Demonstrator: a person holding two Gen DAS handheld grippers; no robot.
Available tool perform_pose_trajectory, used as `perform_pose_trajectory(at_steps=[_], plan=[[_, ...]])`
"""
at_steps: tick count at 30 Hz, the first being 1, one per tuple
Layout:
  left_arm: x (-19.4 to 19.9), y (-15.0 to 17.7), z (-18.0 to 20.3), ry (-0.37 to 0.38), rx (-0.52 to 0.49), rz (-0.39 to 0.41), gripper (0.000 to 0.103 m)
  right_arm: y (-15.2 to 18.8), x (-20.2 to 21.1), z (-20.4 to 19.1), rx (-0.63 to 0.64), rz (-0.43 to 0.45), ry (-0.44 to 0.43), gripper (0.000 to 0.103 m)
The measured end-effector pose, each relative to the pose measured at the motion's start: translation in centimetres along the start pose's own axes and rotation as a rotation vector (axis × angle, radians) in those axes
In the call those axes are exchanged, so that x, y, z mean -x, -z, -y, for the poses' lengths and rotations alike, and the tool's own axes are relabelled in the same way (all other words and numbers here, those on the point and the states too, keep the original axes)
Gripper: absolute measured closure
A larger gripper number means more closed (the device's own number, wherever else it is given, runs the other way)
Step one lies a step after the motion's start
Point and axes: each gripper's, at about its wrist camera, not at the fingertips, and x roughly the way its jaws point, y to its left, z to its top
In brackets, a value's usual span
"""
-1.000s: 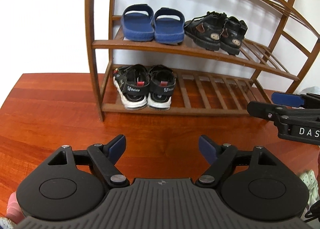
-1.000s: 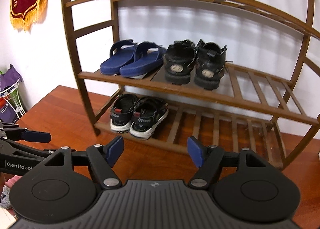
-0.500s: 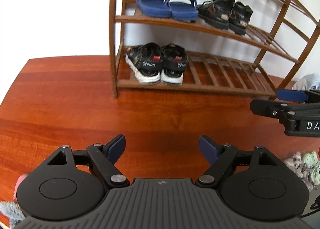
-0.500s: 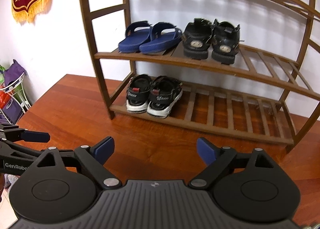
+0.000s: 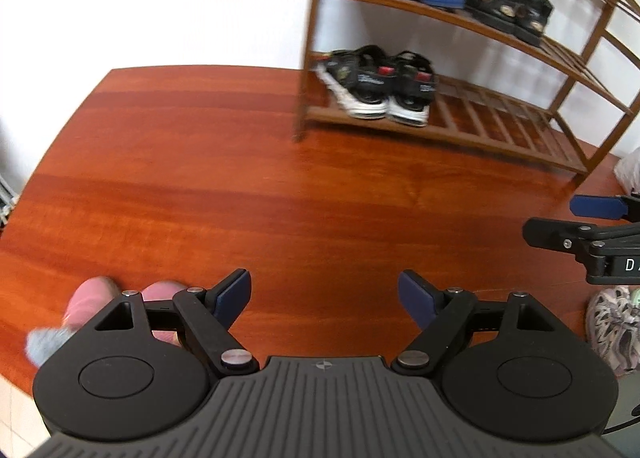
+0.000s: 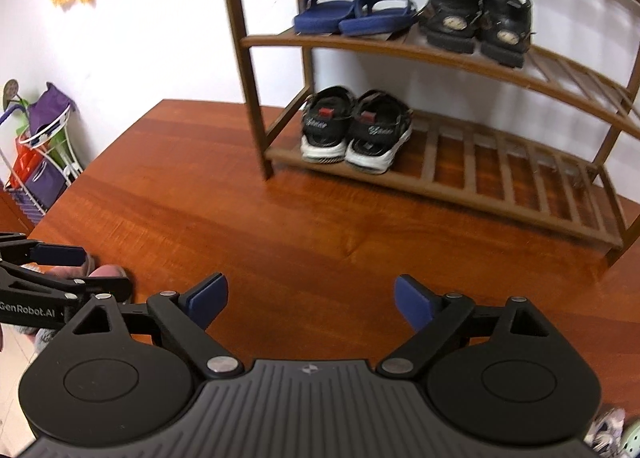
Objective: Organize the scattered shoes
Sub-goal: 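Withdraw both grippers from the rack toward the pink fur-lined boots, then grasp a pink fur-lined boot with the left gripper while the right gripper grasps its mate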
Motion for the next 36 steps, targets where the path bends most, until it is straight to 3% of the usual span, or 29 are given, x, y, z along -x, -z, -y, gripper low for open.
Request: perform_pose_trajectory(at_steps=[22, 36], plan=[[3.5, 4.2, -13.0, -0.222, 0.131, -0.041, 0.021, 1.4, -2.5, -8.7, 0.056, -0.055, -0.082, 0.009], [-1.8, 5.6, -19.0, -0.198, 0.155, -0.133, 0.021, 2.1, -3.6, -11.1, 0.046, -0.073, -0.05, 0.009]])
